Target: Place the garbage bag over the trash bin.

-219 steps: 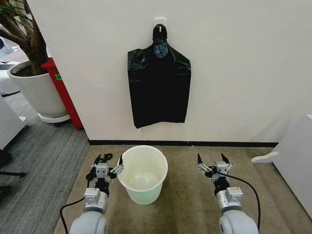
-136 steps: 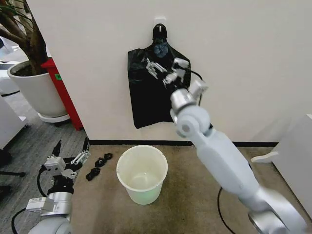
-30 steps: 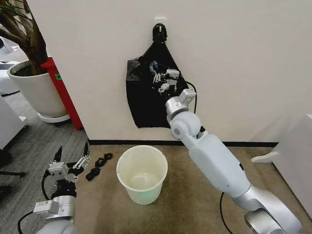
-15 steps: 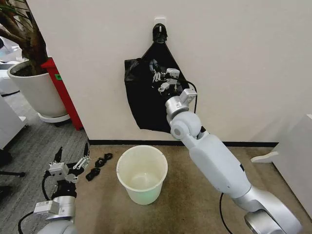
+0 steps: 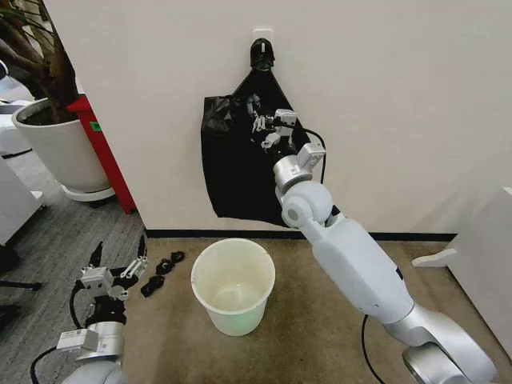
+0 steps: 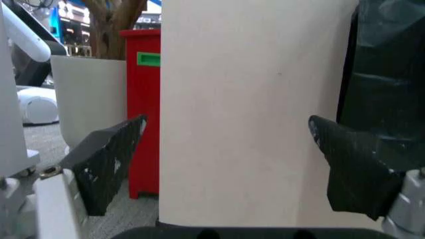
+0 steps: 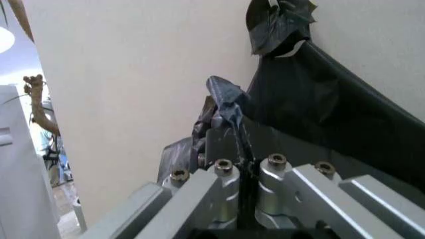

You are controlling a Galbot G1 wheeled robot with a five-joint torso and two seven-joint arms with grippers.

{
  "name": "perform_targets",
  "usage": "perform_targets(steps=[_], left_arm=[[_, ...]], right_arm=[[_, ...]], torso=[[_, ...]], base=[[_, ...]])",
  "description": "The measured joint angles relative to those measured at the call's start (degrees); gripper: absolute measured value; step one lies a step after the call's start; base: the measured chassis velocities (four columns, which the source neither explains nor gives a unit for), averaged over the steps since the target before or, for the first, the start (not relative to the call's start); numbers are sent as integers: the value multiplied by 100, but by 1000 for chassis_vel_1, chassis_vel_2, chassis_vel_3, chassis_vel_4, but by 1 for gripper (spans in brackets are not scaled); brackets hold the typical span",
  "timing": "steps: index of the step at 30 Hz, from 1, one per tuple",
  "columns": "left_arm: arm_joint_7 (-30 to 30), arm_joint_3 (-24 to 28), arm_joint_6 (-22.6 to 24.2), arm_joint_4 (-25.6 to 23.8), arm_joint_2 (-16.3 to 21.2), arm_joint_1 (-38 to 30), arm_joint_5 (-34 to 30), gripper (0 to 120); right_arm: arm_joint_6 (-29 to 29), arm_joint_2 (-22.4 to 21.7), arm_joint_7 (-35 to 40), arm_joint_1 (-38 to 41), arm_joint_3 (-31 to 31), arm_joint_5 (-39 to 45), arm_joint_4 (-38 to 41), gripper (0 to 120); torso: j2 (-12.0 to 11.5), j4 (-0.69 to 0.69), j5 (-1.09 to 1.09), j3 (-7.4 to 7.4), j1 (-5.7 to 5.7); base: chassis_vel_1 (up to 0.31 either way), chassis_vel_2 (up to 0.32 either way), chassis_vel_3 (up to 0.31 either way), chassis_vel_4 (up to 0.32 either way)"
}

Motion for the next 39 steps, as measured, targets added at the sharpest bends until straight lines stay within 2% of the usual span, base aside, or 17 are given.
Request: perform_targets(steps=[29, 39], left_arm=[[6, 27, 1, -57, 16, 13, 14, 96], [336, 56, -365, -120, -8, 9, -258, 96]], right_arm=[[-74, -132, 37, 63, -30, 39, 419, 0], [-110, -320, -170, -268, -39, -100, 1068, 0]], torso=[[0, 0, 0, 0, 0], [-1, 0, 0, 0, 0]], base=[[0, 0, 0, 0], [0, 0, 0, 0]])
